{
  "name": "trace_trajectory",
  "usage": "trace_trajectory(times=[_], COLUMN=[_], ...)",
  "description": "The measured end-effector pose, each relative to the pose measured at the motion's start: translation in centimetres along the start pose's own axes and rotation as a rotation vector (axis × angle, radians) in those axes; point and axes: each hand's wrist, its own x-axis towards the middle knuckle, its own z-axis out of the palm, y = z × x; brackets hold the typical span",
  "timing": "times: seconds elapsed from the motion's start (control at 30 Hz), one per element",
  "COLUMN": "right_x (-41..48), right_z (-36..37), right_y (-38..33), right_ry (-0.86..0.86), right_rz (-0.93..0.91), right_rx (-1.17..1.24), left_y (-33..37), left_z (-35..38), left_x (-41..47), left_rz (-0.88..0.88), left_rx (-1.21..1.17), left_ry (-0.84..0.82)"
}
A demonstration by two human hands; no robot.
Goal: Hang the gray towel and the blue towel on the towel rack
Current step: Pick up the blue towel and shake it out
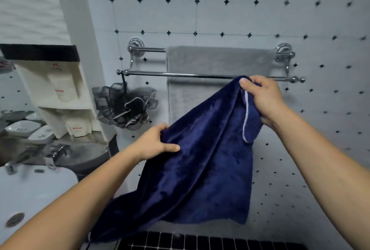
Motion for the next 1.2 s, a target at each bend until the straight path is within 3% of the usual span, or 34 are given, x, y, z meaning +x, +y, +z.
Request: trace_trajectory(times=[0.07,0.17,0.2,0.23,0.27,0.3,0.33,0.37,0.4,0.43,0.5,0.63,0.7,0.8,0.9,1.03,1.13,1.2], right_x=[-0.2,-1.0,-1.0,-1.5,-2.4,-2.6,-2.2,-2.7,-3.4,-2.7,-2.6,-4.0,-4.8,-6.4,-7.3,-7.4,-7.1,-6.5], right_z=[0.2,1.5,2.4,1.9,2.5,2.7,1.9,0.8,1.0,0.0,-1.9,-3.9,-4.8,-4.7,-5.8,-6.8,-6.2,-5.5], right_y=[-0.4,-0.4,0.0,-0.2,-0.2,0.8,0.6,0.8,0.9,0.8,0.8,0.7,1.0,3.9,6.9,8.4,7.3,5.7], right_ry=[0.031,-0.105,-0.081,-0.2,-0.069,0.049,0.022,-0.148,-0.207,-0.157,-0.129,-0.361,-0.31,-0.102,0.016,0.052,0.086,0.113], right_rz=[0.127,0.24,0.286,0.463,0.483,0.449,0.551,0.699,0.606,0.573,0.483,0.349,0.249,0.149,0.181,0.378,0.368,0.308], right_rx=[0.099,0.134,-0.001,-0.026,-0.269,-0.57,-0.33,0.033,0.107,0.174,0.089,0.255,0.021,-0.493,-0.636,-0.348,-0.08,0.01], left_y=[3.8,10.1,11.6,12.8,13.5,14.0,14.2,14.2,14.4,14.5,15.1,17.0,18.0,19.5,20.0,19.3,18.2,17.2], left_z=[2.7,7.0,7.9,8.5,8.6,8.6,8.5,8.6,8.7,9.0,9.7,10.6,11.1,11.8,11.4,9.9,8.8,8.3], left_x=[0.3,0.4,0.5,0.7,0.9,1.1,1.3,1.5,1.7,2.0,2.7,5.0,5.8,6.2,6.4,6.1,5.9,6.0], left_rz=[0.224,0.782,0.914,0.992,1.025,1.034,1.026,0.991,0.935,0.875,0.724,0.46,0.41,0.411,0.43,0.482,0.472,0.481], left_rx=[0.228,0.469,0.543,0.58,0.58,0.552,0.51,0.466,0.428,0.391,0.226,-0.059,-0.056,-0.033,-0.044,-0.053,-0.039,0.044], left_ry=[0.218,0.346,0.357,0.356,0.355,0.358,0.363,0.364,0.369,0.374,0.386,0.441,0.44,0.481,0.459,0.276,0.036,-0.013])
